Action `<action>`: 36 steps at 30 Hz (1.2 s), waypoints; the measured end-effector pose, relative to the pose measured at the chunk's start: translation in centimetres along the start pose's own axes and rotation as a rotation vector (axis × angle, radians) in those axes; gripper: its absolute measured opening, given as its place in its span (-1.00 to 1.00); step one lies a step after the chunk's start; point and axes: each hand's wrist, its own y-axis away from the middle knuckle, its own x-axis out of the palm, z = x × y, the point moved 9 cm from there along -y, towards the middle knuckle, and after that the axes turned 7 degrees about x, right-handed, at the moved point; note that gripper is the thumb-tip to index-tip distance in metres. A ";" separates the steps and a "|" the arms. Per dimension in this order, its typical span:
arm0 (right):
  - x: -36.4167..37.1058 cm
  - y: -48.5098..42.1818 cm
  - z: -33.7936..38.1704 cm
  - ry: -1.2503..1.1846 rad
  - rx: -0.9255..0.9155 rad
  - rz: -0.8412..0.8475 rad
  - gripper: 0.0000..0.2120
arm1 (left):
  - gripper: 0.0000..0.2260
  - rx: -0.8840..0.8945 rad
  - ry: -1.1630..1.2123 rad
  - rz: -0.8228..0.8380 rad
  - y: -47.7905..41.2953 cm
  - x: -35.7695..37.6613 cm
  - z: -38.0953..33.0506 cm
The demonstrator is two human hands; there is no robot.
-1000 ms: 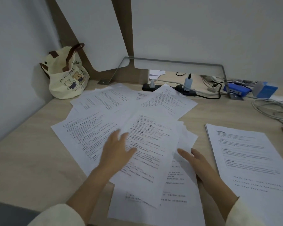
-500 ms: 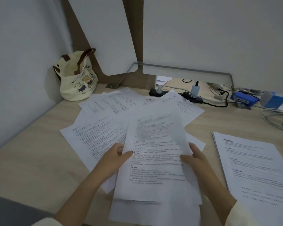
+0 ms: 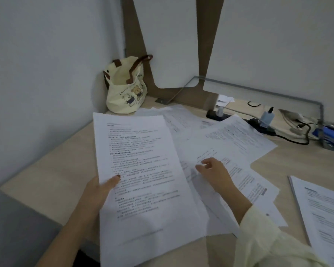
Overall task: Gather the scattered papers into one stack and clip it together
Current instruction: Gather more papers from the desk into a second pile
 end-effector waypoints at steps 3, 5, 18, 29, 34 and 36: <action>1.5 -1.0 1.2 0.296 -0.022 -0.010 -0.40 | -0.67 -0.005 -0.012 -0.106 -0.2 -4.2 0.7; 1.9 -1.3 1.4 0.369 -0.014 -0.024 -0.34 | -0.67 -0.026 -0.017 -0.157 -0.4 -6.2 1.4; 2.5 -2.2 1.3 0.322 0.123 0.013 -0.42 | -0.73 -0.074 0.048 -0.166 0.0 -6.9 2.2; 3.7 0.1 3.3 0.026 -0.097 0.152 -0.68 | -0.75 0.003 0.100 -0.162 1.7 -6.3 0.8; 3.9 5.2 2.3 -0.518 -0.025 0.496 -0.77 | -0.65 -0.064 0.233 -0.145 1.8 -5.1 1.0; 4.0 6.7 1.7 -0.613 -0.001 0.646 -0.75 | -0.67 -0.065 0.294 -0.092 1.8 -3.7 0.9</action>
